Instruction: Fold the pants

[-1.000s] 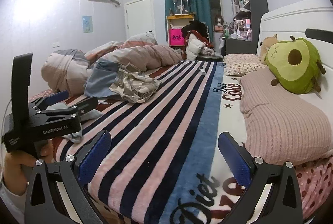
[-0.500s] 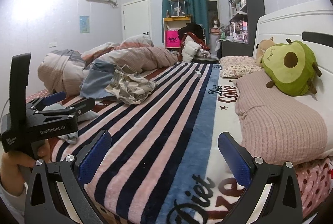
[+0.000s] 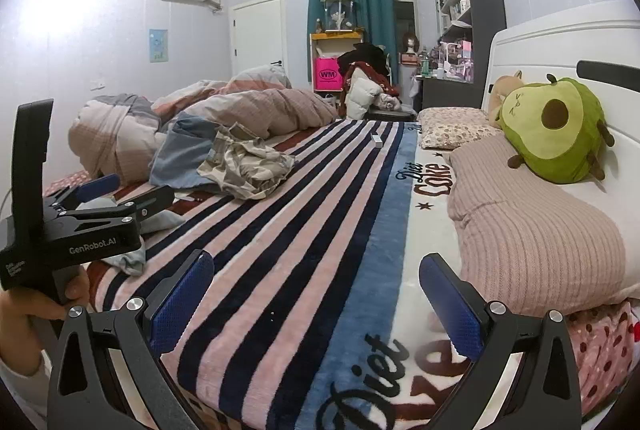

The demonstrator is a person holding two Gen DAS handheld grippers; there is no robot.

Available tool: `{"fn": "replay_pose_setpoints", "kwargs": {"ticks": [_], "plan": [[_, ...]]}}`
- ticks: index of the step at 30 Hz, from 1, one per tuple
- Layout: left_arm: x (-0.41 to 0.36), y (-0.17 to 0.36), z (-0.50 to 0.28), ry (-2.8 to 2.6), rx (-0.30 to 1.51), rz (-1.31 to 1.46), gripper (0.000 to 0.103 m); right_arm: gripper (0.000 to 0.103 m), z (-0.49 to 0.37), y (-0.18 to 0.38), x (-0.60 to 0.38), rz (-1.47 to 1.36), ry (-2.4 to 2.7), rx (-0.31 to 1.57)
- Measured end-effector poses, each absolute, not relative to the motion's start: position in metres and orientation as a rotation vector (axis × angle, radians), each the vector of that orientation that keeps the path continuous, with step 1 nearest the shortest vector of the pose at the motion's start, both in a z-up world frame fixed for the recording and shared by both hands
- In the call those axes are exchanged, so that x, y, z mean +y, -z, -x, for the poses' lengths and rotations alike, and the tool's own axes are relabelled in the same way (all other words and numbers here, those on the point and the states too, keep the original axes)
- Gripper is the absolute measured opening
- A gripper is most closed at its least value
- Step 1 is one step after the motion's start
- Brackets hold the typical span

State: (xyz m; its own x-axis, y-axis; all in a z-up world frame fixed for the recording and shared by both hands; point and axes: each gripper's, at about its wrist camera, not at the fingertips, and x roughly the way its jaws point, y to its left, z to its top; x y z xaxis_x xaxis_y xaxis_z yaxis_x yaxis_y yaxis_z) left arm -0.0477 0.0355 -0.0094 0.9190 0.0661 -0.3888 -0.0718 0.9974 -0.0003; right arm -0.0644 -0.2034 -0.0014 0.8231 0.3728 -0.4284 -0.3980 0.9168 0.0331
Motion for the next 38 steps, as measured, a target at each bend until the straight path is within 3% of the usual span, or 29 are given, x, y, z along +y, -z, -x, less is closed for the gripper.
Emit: {"fn": "replay_pose_setpoints", "kwargs": {"ticks": [38], "plan": [[0.0337, 0.0076, 0.0478, -0.065, 0.399, 0.009, 0.102, 0.103, 0.0629, 0.0023, -0.2090, 0.053, -0.397, 0.447]]}}
